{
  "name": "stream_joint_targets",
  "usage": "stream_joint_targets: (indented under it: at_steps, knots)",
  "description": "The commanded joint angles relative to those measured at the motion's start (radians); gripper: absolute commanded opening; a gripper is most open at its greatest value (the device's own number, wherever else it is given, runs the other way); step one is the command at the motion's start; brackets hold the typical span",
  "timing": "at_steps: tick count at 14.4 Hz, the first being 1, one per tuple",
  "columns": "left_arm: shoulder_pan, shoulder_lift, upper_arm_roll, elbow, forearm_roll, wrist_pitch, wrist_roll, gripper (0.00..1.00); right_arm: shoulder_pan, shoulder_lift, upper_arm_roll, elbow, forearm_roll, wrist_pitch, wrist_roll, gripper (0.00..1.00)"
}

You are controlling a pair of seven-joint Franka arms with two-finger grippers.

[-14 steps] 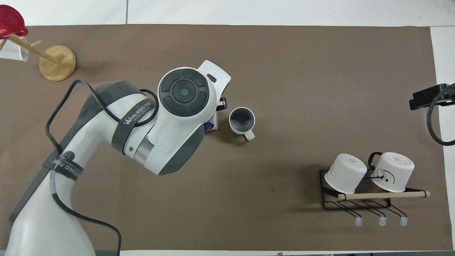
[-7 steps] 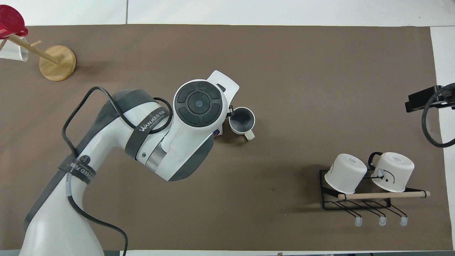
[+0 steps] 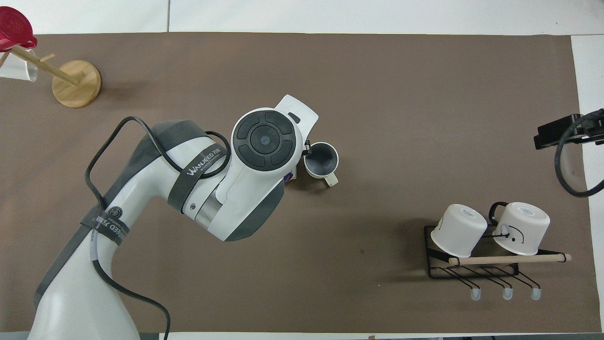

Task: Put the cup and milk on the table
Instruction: 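Move the milk carton beside the mug with the left gripper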

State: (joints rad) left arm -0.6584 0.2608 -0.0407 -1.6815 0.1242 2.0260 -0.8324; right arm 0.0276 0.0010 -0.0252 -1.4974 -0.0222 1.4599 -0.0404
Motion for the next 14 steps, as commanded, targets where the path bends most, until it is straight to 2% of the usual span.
stream_joint_targets:
  at_steps: [1, 4, 8, 11, 14]
  knots:
    - [-0.007, -0.023, 0.01, -0.027, 0.02, 0.017, -0.022, 1.0, 0.0, -0.001, 0.004, -0.004, -0.009, 0.005, 0.017, 1.0]
    - [-0.006, -0.043, 0.01, -0.02, 0.018, 0.007, -0.02, 1.0, 0.0, -0.001, 0.004, -0.003, -0.009, 0.004, 0.019, 1.0]
    - [0.009, -0.156, 0.012, -0.023, 0.017, -0.09, -0.004, 1.0, 0.0, -0.004, 0.004, -0.011, -0.009, 0.01, 0.036, 1.0]
    - [0.077, -0.244, 0.013, -0.035, 0.012, -0.223, 0.051, 1.0, 0.002, -0.006, 0.005, -0.011, -0.009, 0.011, 0.027, 1.0]
    - [0.21, -0.287, 0.013, -0.044, -0.043, -0.32, 0.286, 1.0, 0.0, -0.006, 0.005, -0.012, -0.009, 0.011, -0.013, 1.0]
